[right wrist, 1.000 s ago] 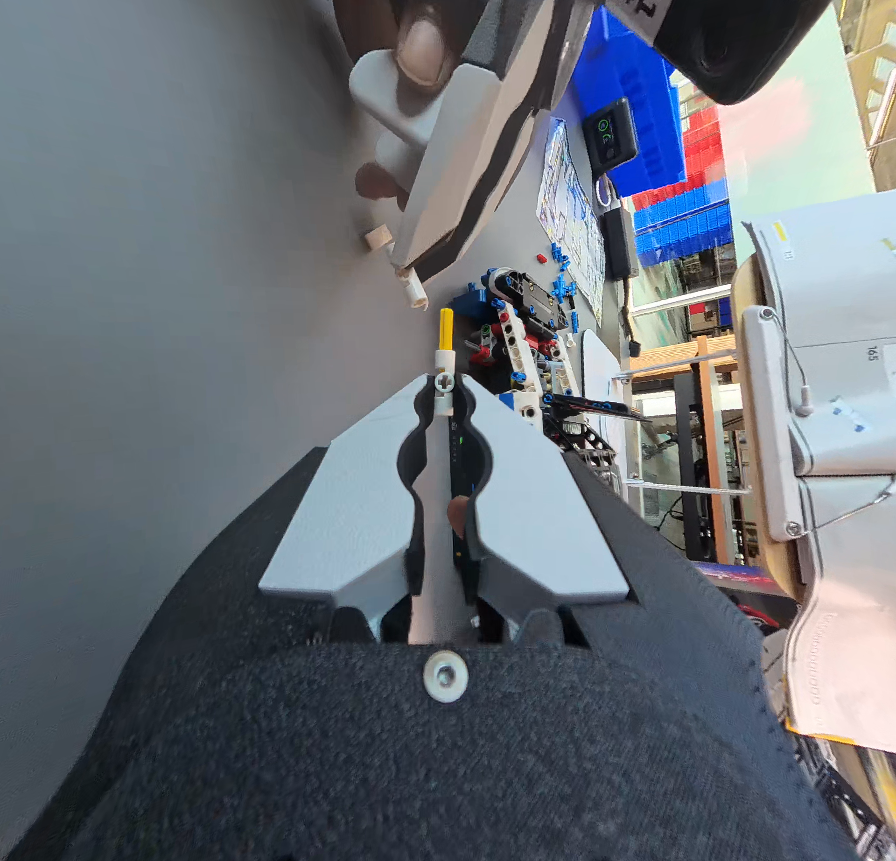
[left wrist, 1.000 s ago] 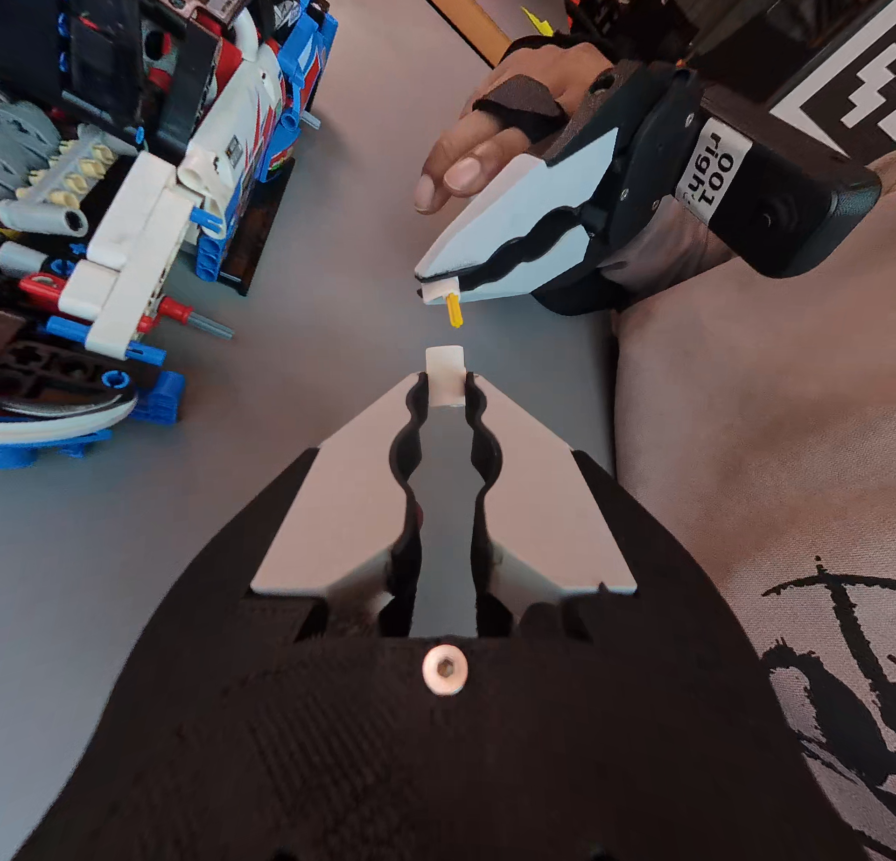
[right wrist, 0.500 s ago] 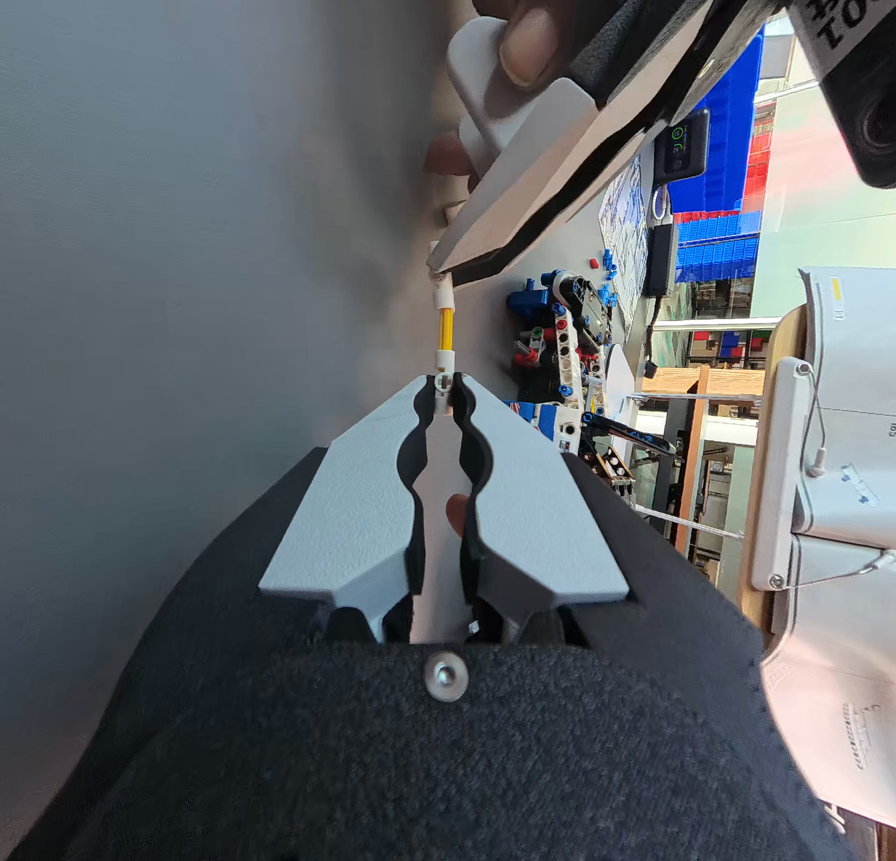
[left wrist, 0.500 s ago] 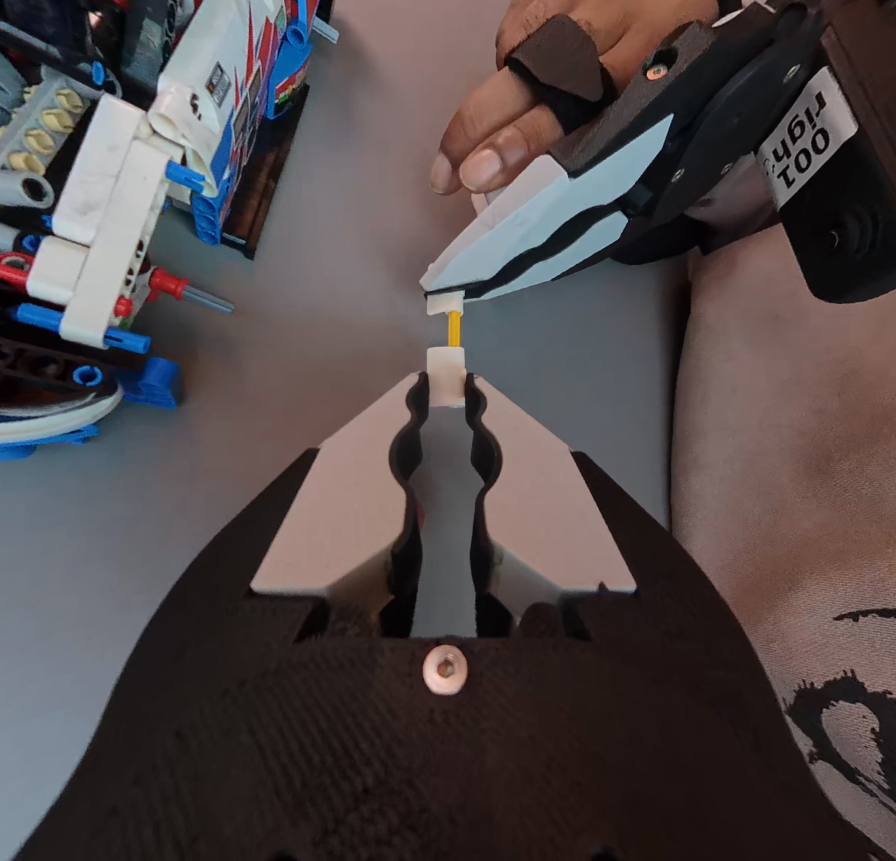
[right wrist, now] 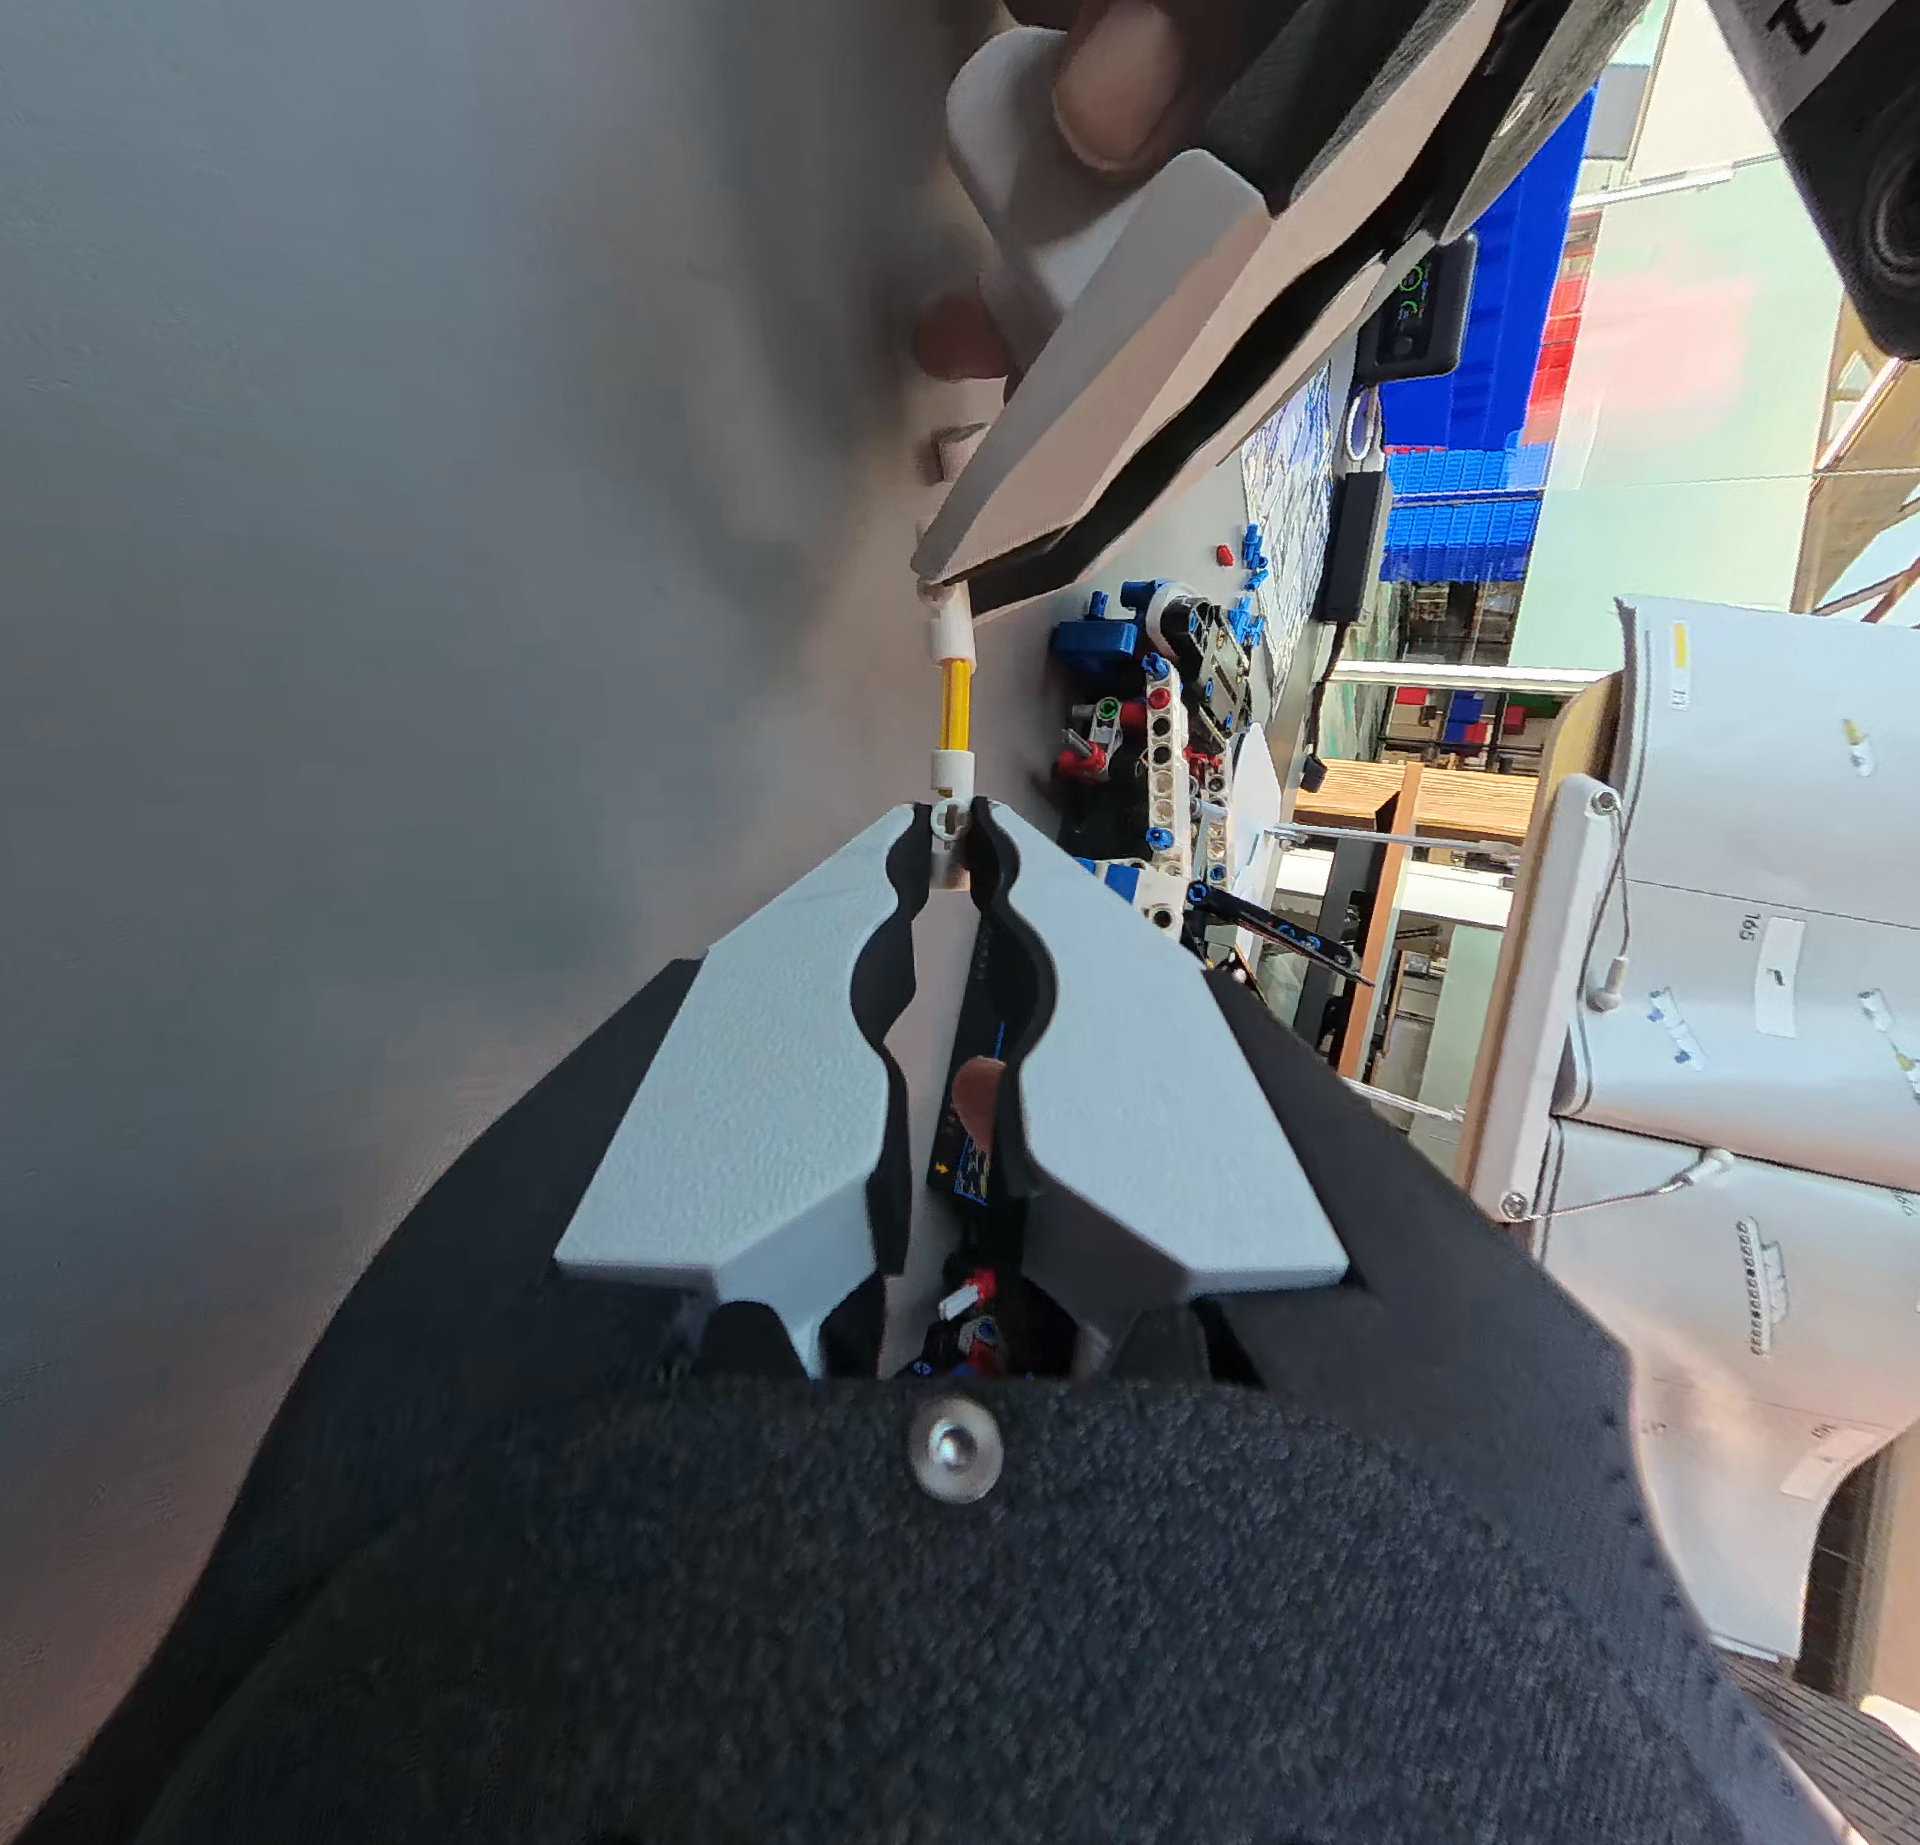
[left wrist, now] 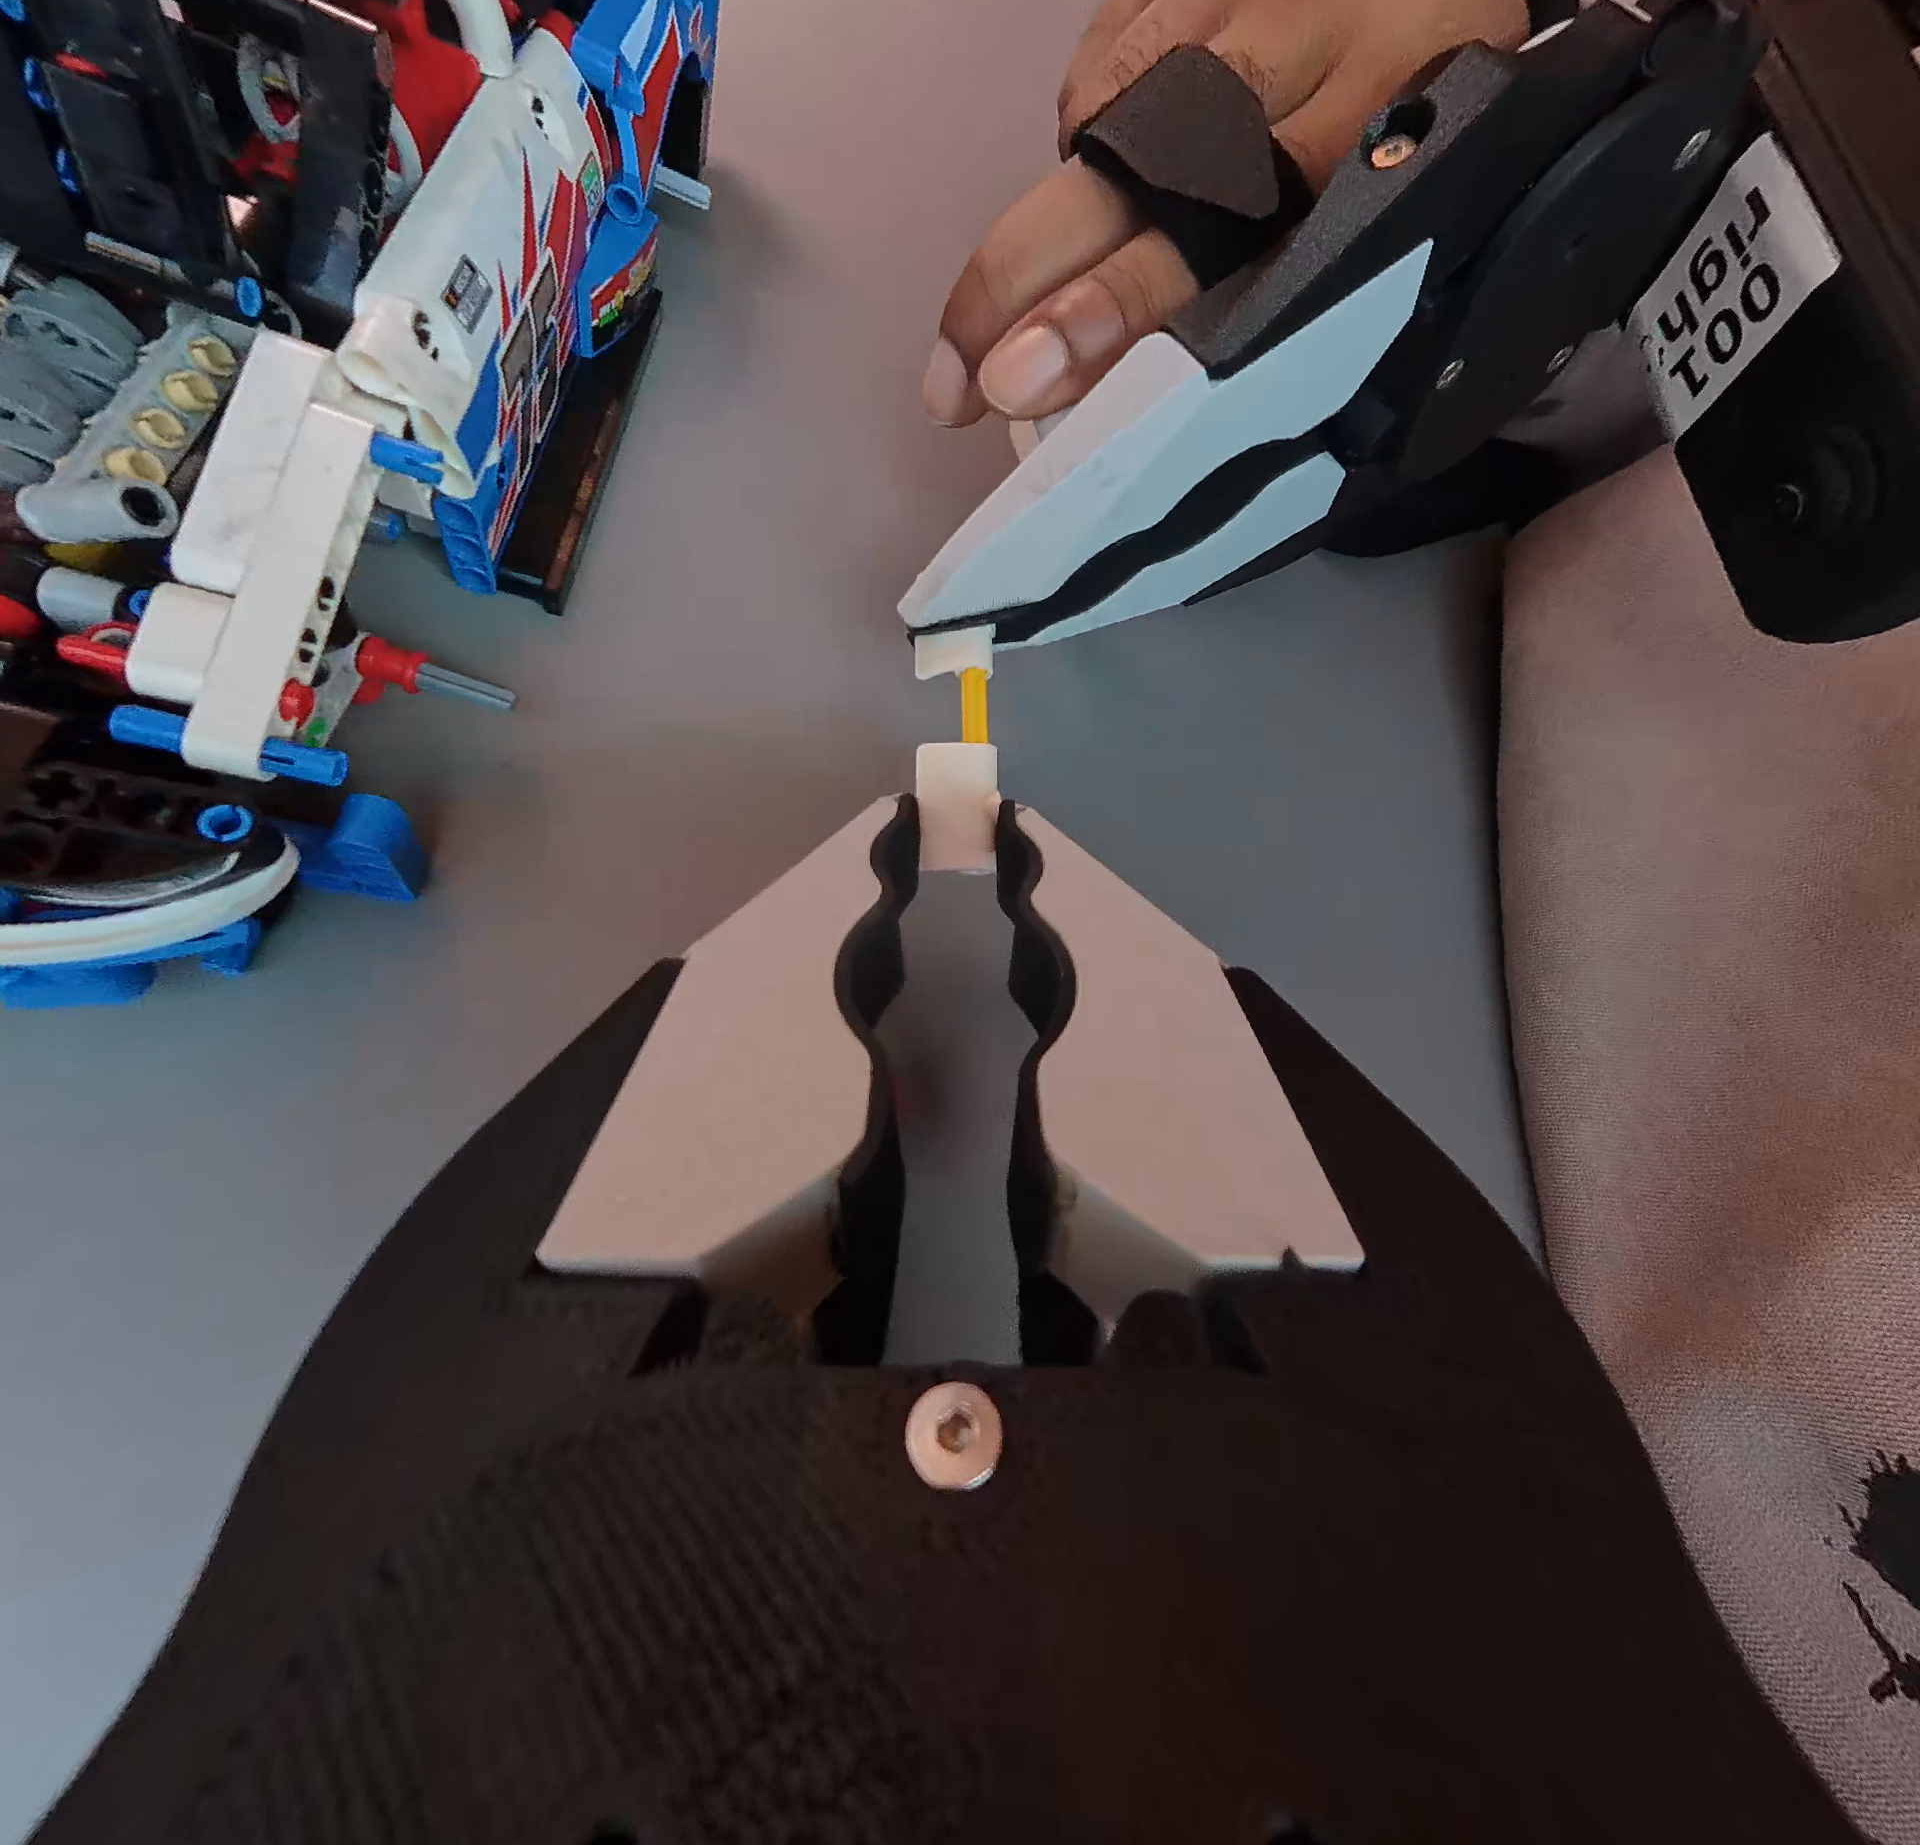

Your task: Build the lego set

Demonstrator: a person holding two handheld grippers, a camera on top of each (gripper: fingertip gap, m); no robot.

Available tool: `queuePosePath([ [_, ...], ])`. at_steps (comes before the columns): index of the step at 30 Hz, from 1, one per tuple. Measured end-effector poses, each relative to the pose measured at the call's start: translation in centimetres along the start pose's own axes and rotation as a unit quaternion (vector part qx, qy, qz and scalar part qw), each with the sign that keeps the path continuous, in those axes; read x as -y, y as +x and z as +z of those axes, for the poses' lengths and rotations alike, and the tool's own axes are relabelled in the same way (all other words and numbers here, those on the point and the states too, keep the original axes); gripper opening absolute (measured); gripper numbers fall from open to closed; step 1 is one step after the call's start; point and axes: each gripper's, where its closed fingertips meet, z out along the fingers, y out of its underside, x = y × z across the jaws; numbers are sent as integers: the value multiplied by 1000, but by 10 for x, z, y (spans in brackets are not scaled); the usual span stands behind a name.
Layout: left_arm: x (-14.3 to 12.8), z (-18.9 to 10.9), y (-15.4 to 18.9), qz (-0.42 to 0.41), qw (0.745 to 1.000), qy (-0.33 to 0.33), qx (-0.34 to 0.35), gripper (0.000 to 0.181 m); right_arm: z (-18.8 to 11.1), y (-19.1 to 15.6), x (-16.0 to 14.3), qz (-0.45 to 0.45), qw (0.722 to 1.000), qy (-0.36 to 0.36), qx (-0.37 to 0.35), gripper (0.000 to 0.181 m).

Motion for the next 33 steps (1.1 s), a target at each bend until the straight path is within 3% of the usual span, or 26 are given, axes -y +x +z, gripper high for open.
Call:
queuePosePath([
  [9, 7, -5, 5, -29, 998, 36, -50, 13, -6, 11, 4, -50, 998, 6, -45, 5],
  [18, 6, -3, 6, -53, 997, 30, -53, 13, -5, 10, 4, -52, 997, 10, -56, 5],
  [25, -2, 6, 7, -56, 998, -15, -19, 13, 3, -1, 0, -63, 997, -9, -35, 5],
  [33, -3, 9, -4, -123, 991, -47, 20, 13, 12, -2, -10, -64, 995, -57, -49, 5],
])
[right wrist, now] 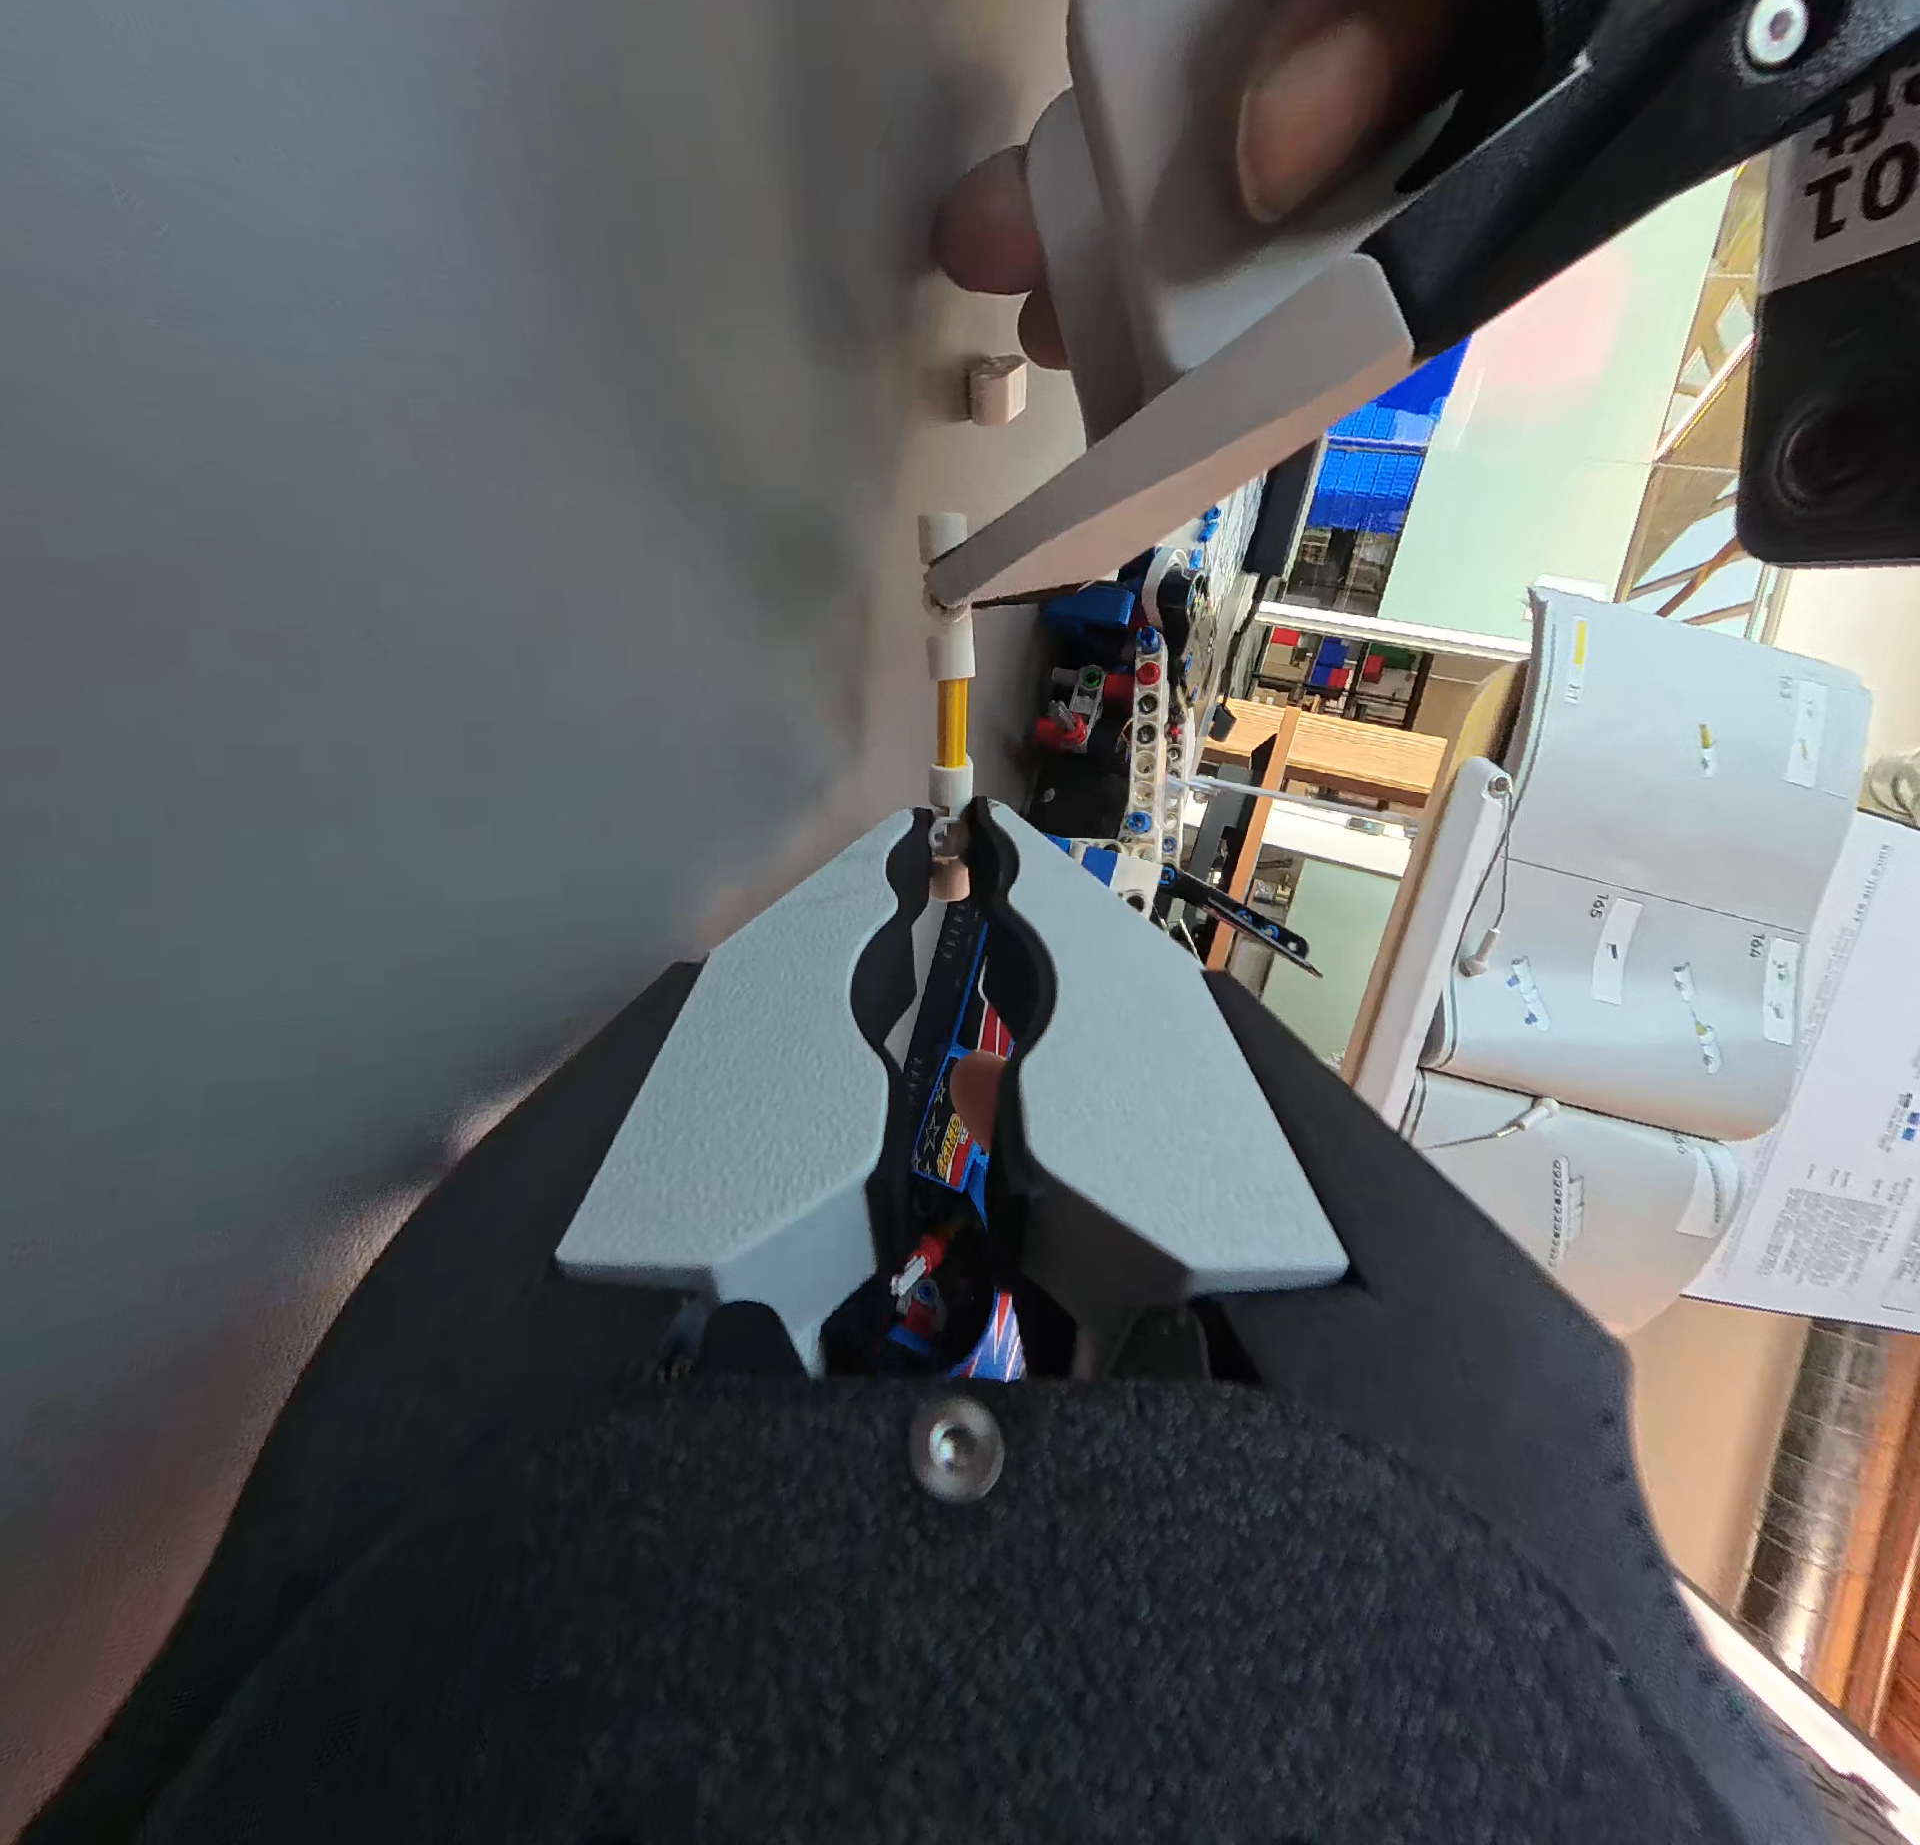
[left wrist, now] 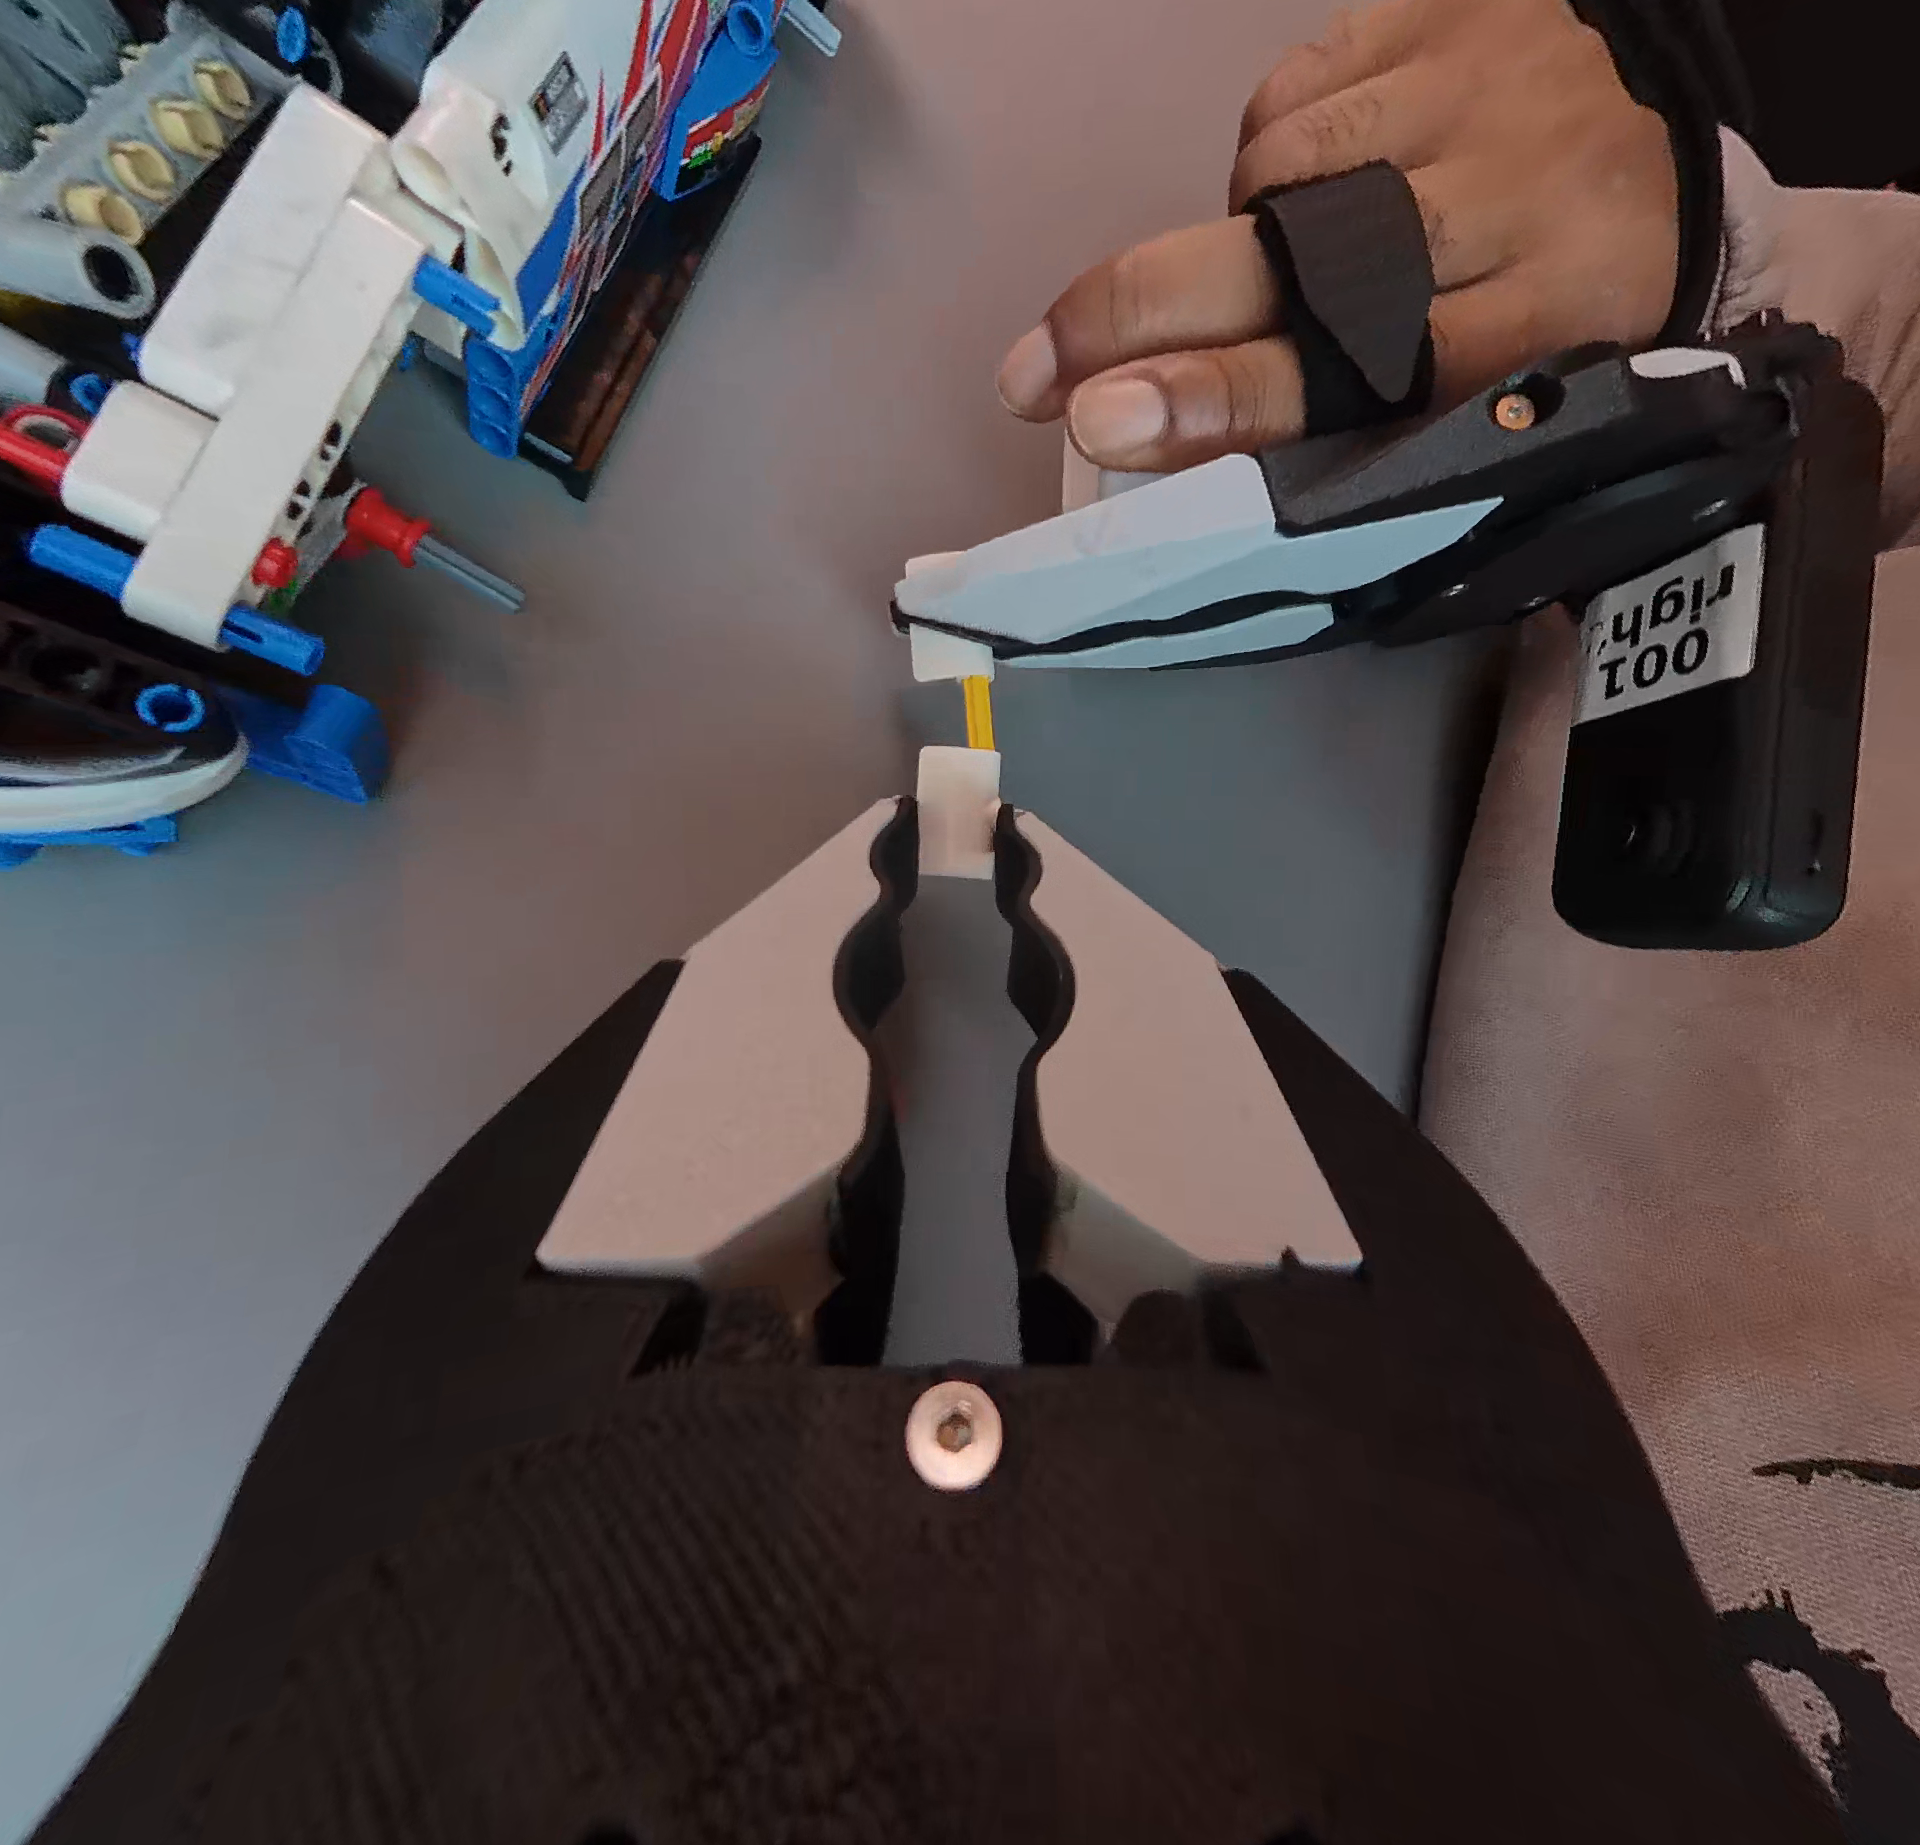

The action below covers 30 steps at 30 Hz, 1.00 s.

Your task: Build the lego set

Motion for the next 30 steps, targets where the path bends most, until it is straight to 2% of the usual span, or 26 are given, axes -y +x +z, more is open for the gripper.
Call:
queuePosePath([
  [5, -1, 0, -7, -16, 999, -34, 16, 12, 4, -1, -1, -14, 999, -31, -10, 5],
  [10, 0, 2, -9, 2, 998, -64, 18, 12, 6, -2, -2, -13, 999, -39, -17, 5],
  [18, 7, 3, -5, -25, 999, -28, -4, 12, 4, -2, -2, 59, 998, -35, -7, 4],
  [22, 3, 5, -5, -26, 999, -30, -3, 12, 5, -2, 1, 59, 998, -32, -12, 4],
  [26, 6, 10, -1, -27, 999, -20, -7, 11, 1, 21, 9, 56, 997, -28, -51, 3],
  [28, 10, 10, -2, -25, 1000, -11, -8, 12, 2, 21, 1, 54, 997, -45, -42, 4],
  [30, 23, 4, -3, -33, 999, 30, -18, 13, 2, 15, -15, 94, 994, -44, -14, 7],
])
